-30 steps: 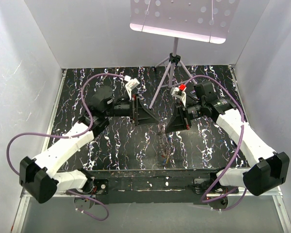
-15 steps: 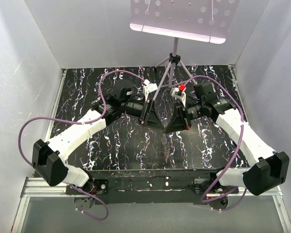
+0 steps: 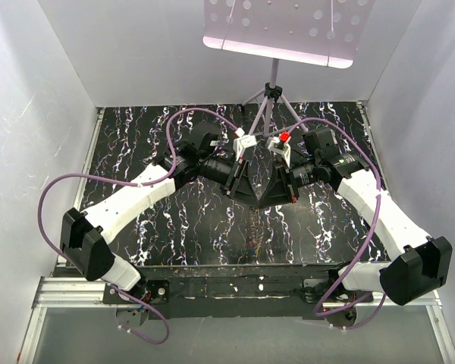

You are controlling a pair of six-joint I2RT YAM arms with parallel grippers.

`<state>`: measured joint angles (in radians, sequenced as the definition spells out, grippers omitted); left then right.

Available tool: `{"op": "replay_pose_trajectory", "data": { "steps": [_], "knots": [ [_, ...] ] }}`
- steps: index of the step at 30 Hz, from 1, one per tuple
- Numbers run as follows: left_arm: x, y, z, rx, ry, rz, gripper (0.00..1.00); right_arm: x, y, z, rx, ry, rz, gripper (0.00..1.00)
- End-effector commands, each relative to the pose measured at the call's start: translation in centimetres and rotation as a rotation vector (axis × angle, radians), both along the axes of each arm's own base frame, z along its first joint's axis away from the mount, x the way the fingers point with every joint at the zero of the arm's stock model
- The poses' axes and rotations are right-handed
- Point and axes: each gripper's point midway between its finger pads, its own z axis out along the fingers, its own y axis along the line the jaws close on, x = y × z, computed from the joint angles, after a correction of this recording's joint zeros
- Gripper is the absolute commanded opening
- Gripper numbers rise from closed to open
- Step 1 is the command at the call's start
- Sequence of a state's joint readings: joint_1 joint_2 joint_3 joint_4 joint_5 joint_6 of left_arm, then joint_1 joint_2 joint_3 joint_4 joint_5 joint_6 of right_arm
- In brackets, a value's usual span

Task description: Put the keys on the keyring

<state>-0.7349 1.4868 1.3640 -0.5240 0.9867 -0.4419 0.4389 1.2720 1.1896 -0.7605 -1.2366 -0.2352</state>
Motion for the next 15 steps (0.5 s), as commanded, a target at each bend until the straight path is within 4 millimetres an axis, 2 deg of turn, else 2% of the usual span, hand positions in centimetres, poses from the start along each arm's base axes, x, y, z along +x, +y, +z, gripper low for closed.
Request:
{"op": "replay_pose_trajectory", "data": {
  "steps": [1,7,12,15],
  "knots": [
    [-0.65,0.11,1.12,-0.008,-0.033,-0.034,0.28,-0.17,0.21,2.13,0.056,-0.040,0.026,0.01],
    [-0.92,0.18,0.80,0.004,-0.027,-0.053,0.24,-0.19,0.24,2.12,0.056,-0.039,0.026,0.01],
    [-0.83,0.13,0.81,0.007,-0.026,-0.063,0.15,-0.25,0.27,2.17,0.059,-0.039,0.030,0.01],
    [-0.76,0.03,0.91,0.004,-0.029,-0.068,0.05,-0.27,0.23,2.18,0.059,-0.036,0.029,0.01]
  ]
}}
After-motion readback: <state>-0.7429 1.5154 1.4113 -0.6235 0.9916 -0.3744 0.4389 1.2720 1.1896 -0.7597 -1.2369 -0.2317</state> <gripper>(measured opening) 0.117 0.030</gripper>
